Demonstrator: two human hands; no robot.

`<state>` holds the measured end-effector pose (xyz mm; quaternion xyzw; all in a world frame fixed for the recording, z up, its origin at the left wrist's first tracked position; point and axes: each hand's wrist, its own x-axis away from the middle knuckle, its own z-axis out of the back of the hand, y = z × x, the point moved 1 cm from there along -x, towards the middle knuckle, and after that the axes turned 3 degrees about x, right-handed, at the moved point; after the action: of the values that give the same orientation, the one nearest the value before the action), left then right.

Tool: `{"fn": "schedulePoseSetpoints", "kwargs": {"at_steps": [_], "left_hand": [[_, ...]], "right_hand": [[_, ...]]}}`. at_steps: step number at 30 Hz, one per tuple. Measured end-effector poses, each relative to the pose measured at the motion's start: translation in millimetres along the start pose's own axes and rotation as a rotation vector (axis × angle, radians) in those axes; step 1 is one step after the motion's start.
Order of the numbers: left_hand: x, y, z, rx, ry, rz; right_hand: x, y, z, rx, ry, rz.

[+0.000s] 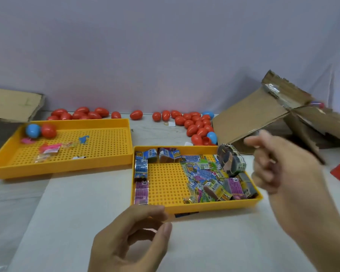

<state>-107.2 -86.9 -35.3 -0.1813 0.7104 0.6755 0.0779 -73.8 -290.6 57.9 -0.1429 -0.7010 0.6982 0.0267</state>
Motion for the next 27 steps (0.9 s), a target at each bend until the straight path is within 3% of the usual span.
{"fn": "schedulePoseSetpoints", "kwargs": {"at_steps": [2, 5, 7, 9, 12, 15, 17, 20, 24, 27], "left_hand": [[-5.5, 7.0, 4.3, -0.084, 0.042, -0.089], [-30.4, 21.8, 25.7, -0.154, 0.113, -0.175], [-65.3, 25.1, 50.2, -0.36, 0.201, -0.213], [-112.7, 18.1, 80.0, -0.628, 0.285, -0.16], [-178.0, -0.3, 121.7, -0.944, 0.371, 0.066], [-211.1, -16.1, 143.6, -1.171, 0.216, 0.243], [-220.7, -24.3, 146.8, -1.325, 0.11, 0.23], [-227.8, -31.1, 141.0, -1.481, 0.105, 0.119], [-222.1, -29.9, 124.1, -1.387, 0.113, -0.082], [-197.5, -10.2, 91.5, -0.94, 0.145, -0.126]], "right_hand": [[32.5, 31.2, -40.4, -0.049, -0.228, -0.153], [72.2, 65.5, -69.4, 0.083, -0.458, -0.162], [75.7, 67.8, -74.6, 0.166, -0.553, -0.12], [72.4, 67.8, -73.3, 0.152, -0.558, -0.191], [63.9, 68.1, -73.8, 0.097, -0.51, -0.265], [61.8, 67.4, -72.8, 0.083, -0.507, -0.26], [61.1, 67.8, -72.7, 0.088, -0.523, -0.258], [58.8, 67.9, -72.8, 0.055, -0.528, -0.278], [57.1, 70.2, -73.0, 0.041, -0.53, -0.288], [55.7, 72.2, -71.5, 0.011, -0.514, -0.284]]}}
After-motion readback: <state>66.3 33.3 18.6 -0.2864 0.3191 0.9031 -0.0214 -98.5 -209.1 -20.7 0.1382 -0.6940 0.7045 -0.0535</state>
